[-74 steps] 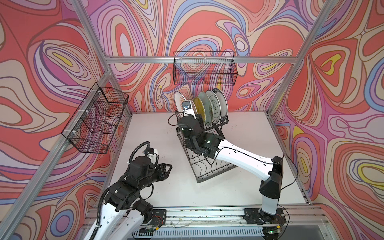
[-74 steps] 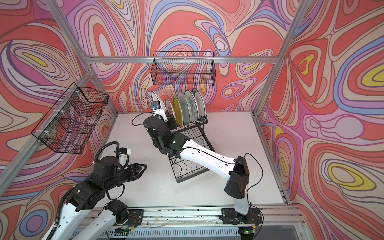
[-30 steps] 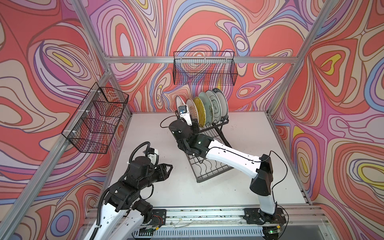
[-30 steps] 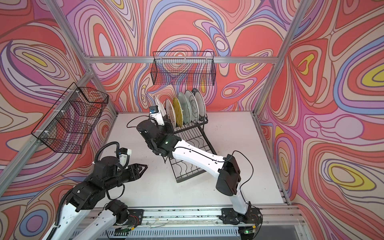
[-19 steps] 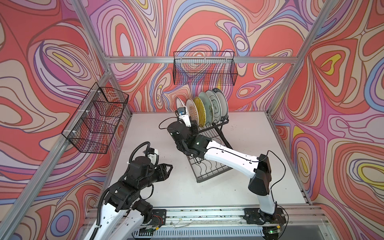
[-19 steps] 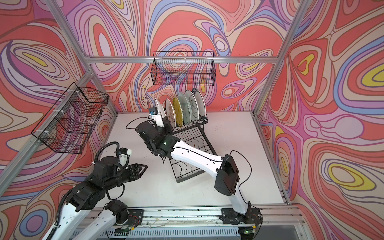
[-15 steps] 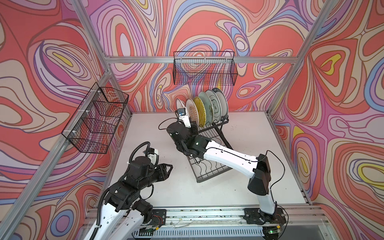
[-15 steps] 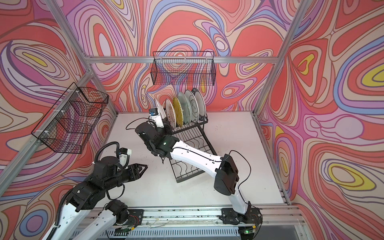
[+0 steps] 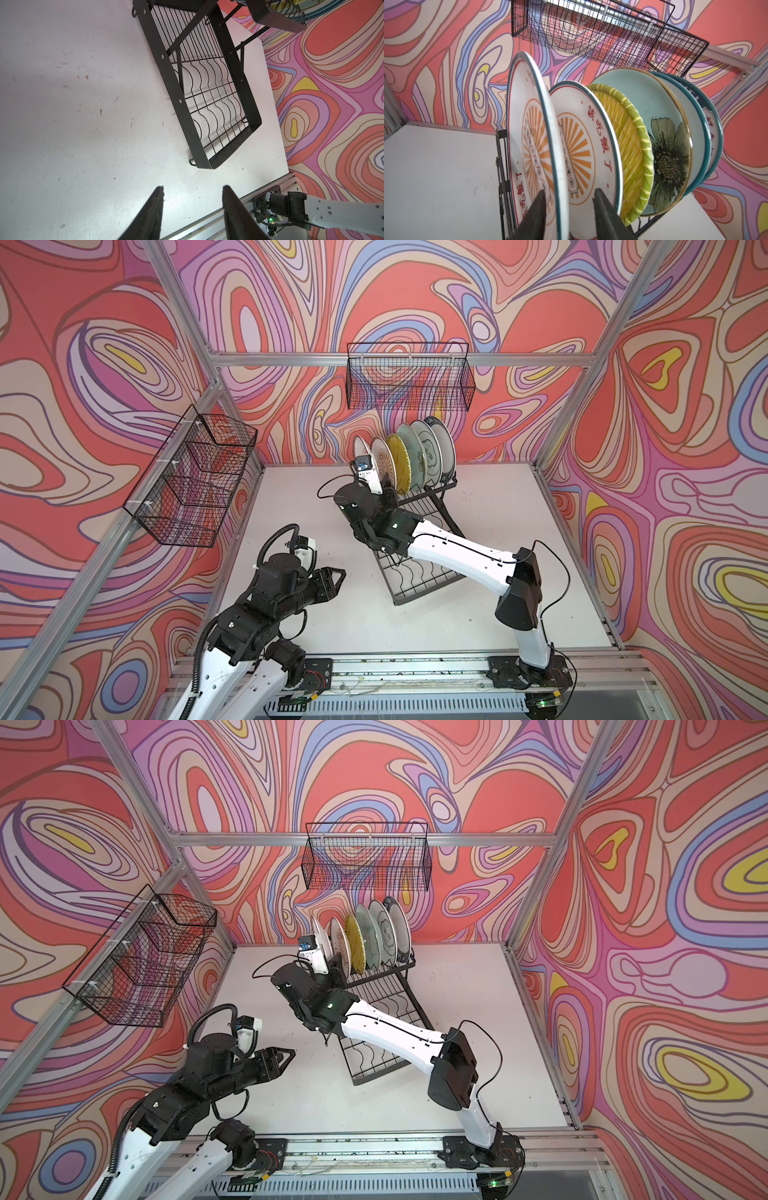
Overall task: Load the plates into the dish rack
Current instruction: 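Open the right gripper and draw it back from the rack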
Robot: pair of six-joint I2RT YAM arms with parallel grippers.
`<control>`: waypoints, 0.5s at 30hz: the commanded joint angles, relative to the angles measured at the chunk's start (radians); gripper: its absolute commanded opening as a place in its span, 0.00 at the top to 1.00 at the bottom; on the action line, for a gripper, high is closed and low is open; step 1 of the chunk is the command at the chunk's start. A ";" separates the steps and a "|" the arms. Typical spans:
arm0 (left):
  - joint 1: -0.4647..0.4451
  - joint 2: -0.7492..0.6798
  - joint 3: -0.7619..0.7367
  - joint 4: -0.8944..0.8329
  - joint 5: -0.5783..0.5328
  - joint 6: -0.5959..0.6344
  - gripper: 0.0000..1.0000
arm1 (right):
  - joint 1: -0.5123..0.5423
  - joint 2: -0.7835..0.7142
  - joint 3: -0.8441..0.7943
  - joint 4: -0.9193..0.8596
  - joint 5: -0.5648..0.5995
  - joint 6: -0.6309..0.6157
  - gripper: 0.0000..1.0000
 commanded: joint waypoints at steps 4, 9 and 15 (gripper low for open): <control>-0.003 -0.004 -0.006 -0.017 -0.028 -0.010 0.48 | -0.001 -0.034 0.029 0.131 -0.028 -0.128 0.57; -0.002 0.008 -0.008 -0.005 -0.035 -0.012 0.47 | -0.001 -0.071 0.046 0.203 -0.084 -0.215 0.55; -0.002 0.019 0.002 -0.003 -0.110 -0.018 0.43 | -0.004 -0.188 -0.039 0.262 -0.224 -0.271 0.53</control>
